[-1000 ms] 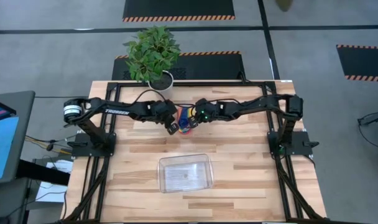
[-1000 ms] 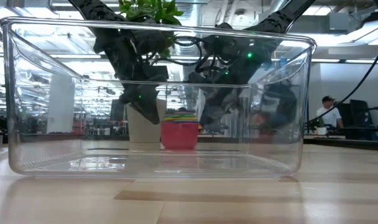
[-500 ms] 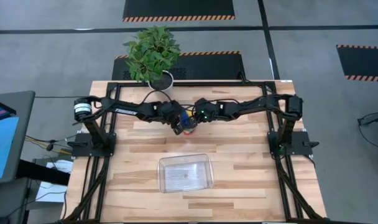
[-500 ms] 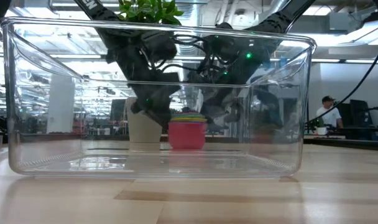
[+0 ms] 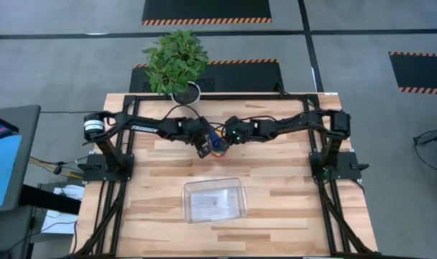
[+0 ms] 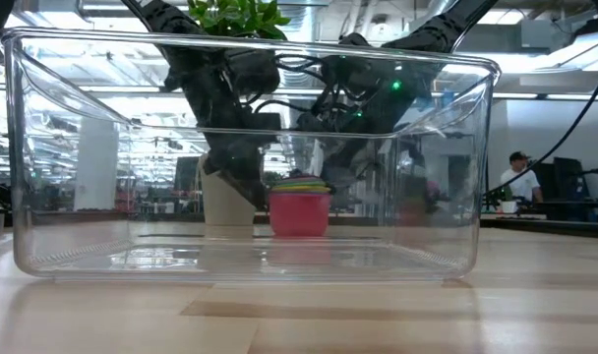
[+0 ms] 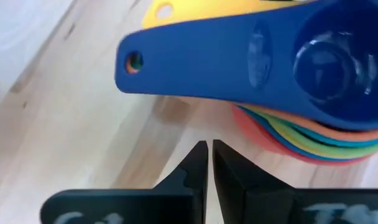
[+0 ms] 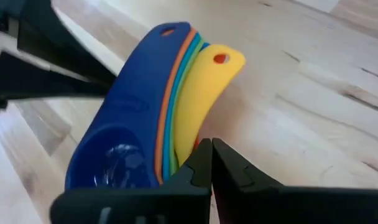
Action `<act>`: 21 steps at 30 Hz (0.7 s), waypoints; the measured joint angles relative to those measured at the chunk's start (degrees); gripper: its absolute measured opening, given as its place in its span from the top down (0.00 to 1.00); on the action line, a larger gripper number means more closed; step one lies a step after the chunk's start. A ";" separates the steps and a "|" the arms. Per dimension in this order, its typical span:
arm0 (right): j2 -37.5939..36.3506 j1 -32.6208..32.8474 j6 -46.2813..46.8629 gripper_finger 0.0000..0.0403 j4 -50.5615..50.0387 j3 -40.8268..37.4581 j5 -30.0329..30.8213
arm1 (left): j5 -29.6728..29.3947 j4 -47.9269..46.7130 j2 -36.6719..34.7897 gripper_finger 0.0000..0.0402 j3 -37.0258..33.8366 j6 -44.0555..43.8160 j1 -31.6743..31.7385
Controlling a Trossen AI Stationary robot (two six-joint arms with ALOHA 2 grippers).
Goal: Nest measuring cups in basket
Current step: Adjust the colored stacked measuring cups
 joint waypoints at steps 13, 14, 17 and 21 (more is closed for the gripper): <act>0.36 4.96 2.95 0.96 -1.36 0.00 -3.37 | -0.85 -5.90 -1.19 0.97 0.05 -0.50 -0.94; 0.36 5.84 3.02 0.95 -1.29 0.00 -3.39 | -0.96 -6.62 -1.19 0.97 0.05 -0.16 -0.96; 0.39 8.38 4.99 0.94 -0.53 0.00 -3.35 | -1.00 -7.46 -1.37 0.97 0.05 0.24 -0.94; 0.39 11.10 7.59 0.97 2.49 0.00 -3.31 | -1.16 -6.97 -1.38 0.97 0.05 1.72 -0.92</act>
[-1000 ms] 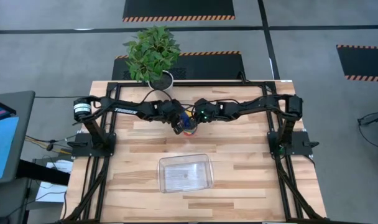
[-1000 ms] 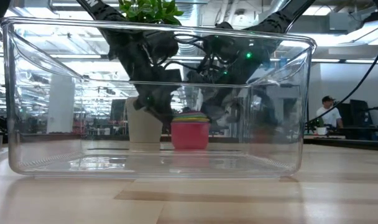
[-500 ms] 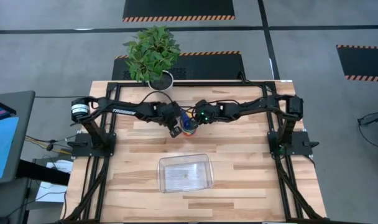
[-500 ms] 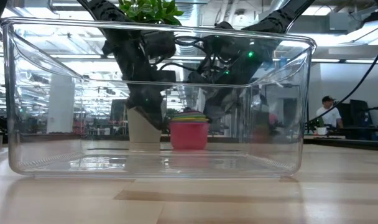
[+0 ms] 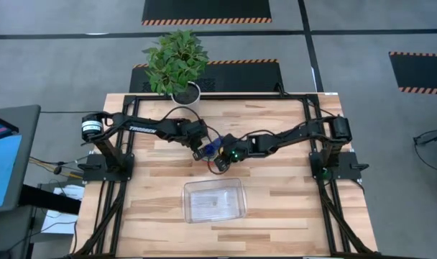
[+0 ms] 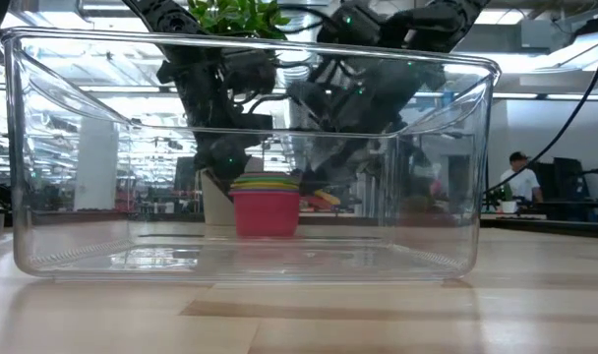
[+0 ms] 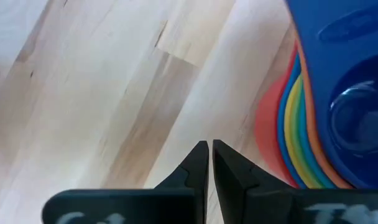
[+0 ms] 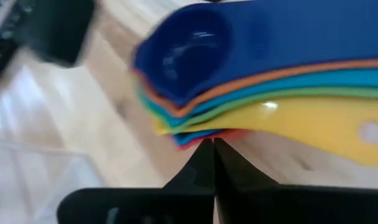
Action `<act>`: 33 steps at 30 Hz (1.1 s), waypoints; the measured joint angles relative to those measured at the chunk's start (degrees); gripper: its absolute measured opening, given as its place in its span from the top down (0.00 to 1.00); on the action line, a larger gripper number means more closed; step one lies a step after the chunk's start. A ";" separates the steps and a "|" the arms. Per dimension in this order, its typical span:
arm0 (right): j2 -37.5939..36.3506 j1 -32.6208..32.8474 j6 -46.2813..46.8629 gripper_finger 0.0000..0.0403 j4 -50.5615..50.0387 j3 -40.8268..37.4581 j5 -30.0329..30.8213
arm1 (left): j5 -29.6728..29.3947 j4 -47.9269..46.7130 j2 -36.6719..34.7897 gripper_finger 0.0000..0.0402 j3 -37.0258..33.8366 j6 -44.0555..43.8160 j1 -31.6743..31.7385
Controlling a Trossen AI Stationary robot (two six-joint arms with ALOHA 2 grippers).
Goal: Nest measuring cups in basket
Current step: Adjust the colored stacked measuring cups
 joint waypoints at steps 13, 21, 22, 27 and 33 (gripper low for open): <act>-7.31 1.73 -2.53 0.93 -4.63 0.00 7.26 | -0.23 -12.23 -5.46 0.97 -0.11 -0.69 -0.65; -8.59 -5.28 -10.05 0.98 -6.62 0.00 12.53 | 1.40 -14.67 -8.71 0.97 -0.12 -5.68 -4.93; -7.73 -6.31 -10.85 0.98 -5.38 0.02 11.37 | 1.38 -14.36 -8.71 0.97 -0.33 -6.13 -5.69; -4.45 -11.26 -13.50 0.94 -3.22 0.11 4.36 | -1.26 -13.38 -8.71 0.97 -0.79 -8.32 -9.34; -0.59 -13.66 -15.64 0.98 -2.38 2.76 0.07 | -0.68 -11.18 -8.71 0.97 -0.76 -8.53 -12.37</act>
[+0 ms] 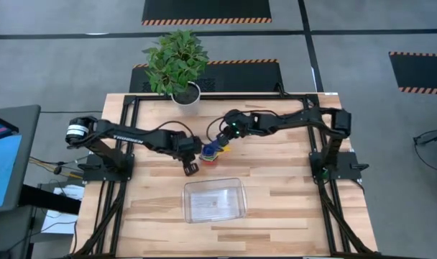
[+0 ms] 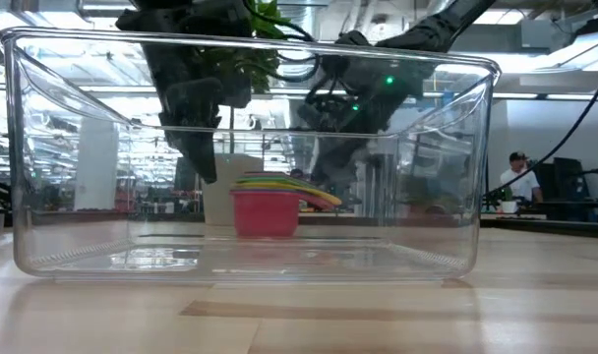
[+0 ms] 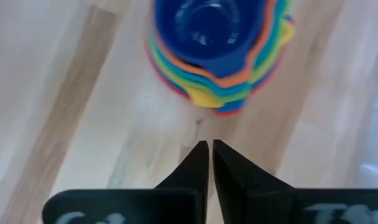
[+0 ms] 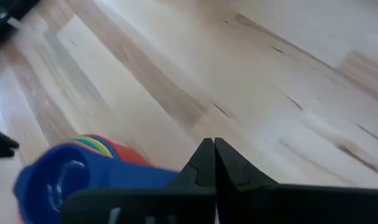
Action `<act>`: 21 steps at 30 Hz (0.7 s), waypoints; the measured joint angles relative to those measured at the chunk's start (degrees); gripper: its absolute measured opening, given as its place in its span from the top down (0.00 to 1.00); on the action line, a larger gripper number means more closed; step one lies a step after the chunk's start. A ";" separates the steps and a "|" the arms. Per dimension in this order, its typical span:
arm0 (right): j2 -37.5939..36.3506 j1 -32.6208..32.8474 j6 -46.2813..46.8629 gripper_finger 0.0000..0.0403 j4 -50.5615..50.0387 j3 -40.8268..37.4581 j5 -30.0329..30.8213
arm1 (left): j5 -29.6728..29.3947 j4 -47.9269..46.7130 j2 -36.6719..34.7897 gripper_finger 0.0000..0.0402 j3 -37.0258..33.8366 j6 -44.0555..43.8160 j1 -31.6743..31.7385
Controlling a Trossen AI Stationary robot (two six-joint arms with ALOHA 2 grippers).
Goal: Nest measuring cups in basket
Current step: Adjust the colored stacked measuring cups
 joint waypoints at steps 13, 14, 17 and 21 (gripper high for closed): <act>9.77 0.82 -4.50 0.96 -8.15 10.85 -3.21 | 2.04 6.11 0.00 0.97 0.02 -0.11 -2.19; 9.94 1.14 -4.52 0.97 -9.08 10.94 -3.32 | 2.01 6.10 0.11 0.97 0.02 -0.12 -2.19; 9.96 2.25 -4.51 0.98 -10.21 10.96 -3.49 | 1.42 5.82 0.90 0.97 0.02 -0.28 -2.21; 7.93 3.31 -4.22 0.96 -11.43 10.90 -3.46 | 0.48 6.35 1.53 0.97 0.06 0.13 -2.21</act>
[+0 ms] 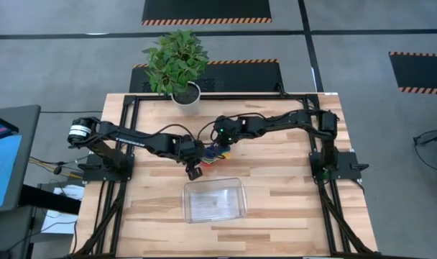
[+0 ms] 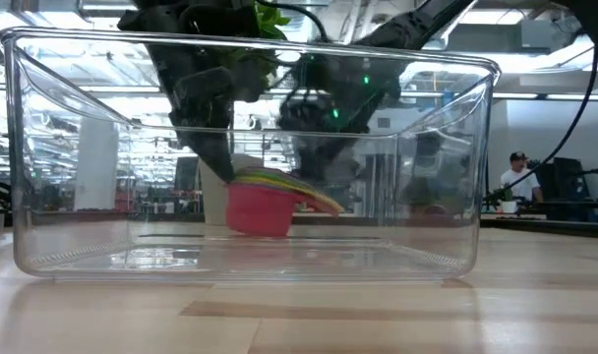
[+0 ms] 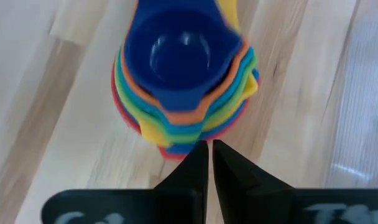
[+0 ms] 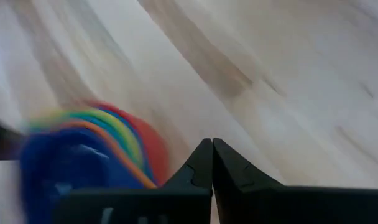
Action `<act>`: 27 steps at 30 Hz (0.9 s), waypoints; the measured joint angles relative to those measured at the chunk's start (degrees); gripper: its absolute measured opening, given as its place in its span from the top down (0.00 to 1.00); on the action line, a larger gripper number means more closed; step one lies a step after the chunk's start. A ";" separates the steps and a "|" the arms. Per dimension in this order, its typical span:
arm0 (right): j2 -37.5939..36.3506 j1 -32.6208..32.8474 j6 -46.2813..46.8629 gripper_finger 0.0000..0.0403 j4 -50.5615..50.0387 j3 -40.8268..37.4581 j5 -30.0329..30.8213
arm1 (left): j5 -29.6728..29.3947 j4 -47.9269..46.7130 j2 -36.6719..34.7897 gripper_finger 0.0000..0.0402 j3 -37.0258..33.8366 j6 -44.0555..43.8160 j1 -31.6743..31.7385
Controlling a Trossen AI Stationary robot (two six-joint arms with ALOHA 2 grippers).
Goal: Nest measuring cups in basket
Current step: Adjust the colored stacked measuring cups
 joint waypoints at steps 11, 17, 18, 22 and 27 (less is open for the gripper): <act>-3.76 3.93 0.97 0.97 -6.23 0.11 0.41 | -2.48 -1.86 1.90 0.97 -0.01 1.05 0.07; -4.88 5.66 1.52 0.95 -6.30 0.47 4.54 | -0.55 -2.16 0.80 0.97 0.05 -0.35 0.06; -5.26 5.53 1.50 0.94 -6.90 0.72 5.54 | 0.95 -2.34 0.65 0.97 0.05 -1.05 -0.17; -6.17 4.42 -0.16 0.92 -7.55 1.36 8.52 | 3.70 -2.49 0.64 0.97 0.05 -2.29 -2.12; -5.12 2.64 -1.34 0.96 -9.28 1.23 7.59 | 2.16 -1.80 1.71 0.97 0.00 -2.37 -4.28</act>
